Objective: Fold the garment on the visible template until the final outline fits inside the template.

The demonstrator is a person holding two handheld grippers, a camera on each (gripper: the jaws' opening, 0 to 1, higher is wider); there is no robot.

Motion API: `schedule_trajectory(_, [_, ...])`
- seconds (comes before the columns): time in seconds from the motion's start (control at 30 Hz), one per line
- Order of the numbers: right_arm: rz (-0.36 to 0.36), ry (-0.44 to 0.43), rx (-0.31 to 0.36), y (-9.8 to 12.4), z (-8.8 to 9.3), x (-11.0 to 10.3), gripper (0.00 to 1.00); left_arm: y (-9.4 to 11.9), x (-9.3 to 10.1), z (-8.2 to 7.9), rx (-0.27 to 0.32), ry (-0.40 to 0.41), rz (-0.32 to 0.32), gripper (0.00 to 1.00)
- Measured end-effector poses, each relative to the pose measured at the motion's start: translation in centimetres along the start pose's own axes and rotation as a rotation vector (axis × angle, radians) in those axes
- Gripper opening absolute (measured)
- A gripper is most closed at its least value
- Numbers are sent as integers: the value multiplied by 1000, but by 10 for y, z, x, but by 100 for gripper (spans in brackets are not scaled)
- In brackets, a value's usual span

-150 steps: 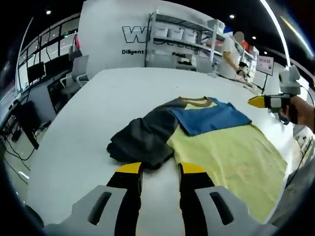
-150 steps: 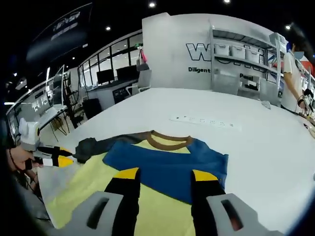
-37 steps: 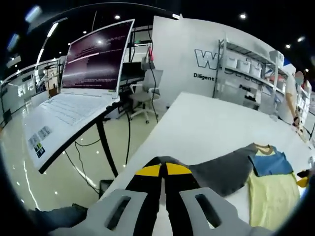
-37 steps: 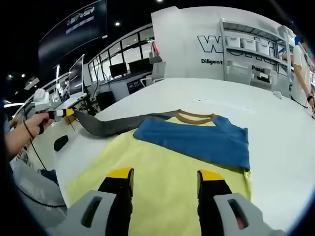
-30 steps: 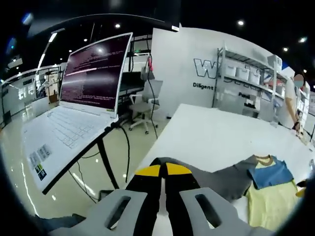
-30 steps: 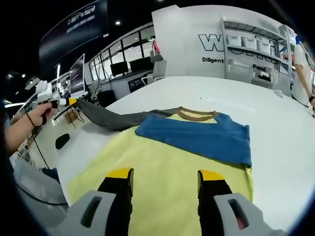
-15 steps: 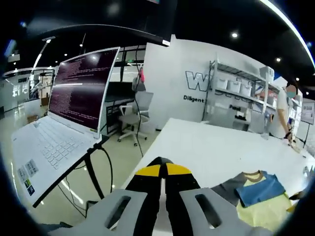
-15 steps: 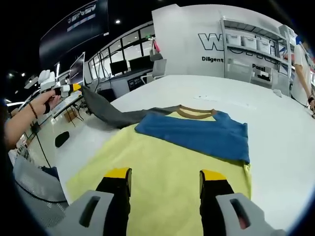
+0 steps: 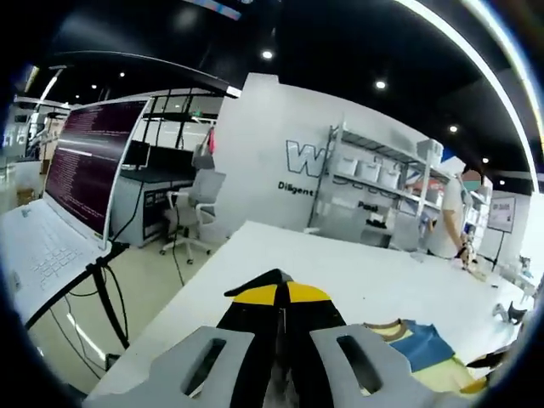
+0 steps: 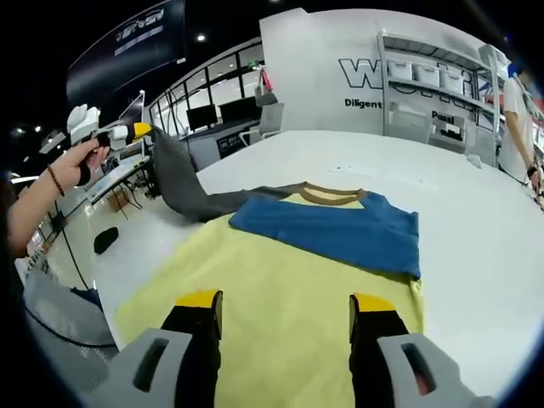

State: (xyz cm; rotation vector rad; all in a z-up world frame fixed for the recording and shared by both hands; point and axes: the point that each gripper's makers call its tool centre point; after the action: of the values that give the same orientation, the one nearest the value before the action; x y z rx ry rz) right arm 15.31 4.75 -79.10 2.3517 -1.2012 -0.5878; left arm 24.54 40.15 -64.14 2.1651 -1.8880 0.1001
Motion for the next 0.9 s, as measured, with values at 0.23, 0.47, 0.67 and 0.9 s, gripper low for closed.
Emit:
schedule_trajectory(0.23, [20, -1, 4, 5, 0, 5, 60, -8, 35, -2, 10, 16, 78, 0])
schedule_trajectory(0.47, [20, -17, 5, 5, 2, 7, 60, -16, 83, -8, 55, 64, 213, 0])
schedule_trajectory(0.67, [18, -11, -1, 6, 3, 7, 60, -20, 118, -10, 69, 61, 283, 0])
schedule_trajectory(0.9, [20, -19, -5, 8, 6, 8, 60, -18, 151, 0, 52, 53, 368, 0])
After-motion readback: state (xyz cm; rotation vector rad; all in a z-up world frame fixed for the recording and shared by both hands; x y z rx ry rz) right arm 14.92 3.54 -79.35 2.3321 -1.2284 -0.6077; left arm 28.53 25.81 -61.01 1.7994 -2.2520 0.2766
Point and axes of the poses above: the point that each gripper's makers call its tool centre point, and the gripper's own axes: y roughly backward along the fingers, x roughly to its right, z roughly out of its underside, and after that the axes turned 5 degrees about -z, right-handed
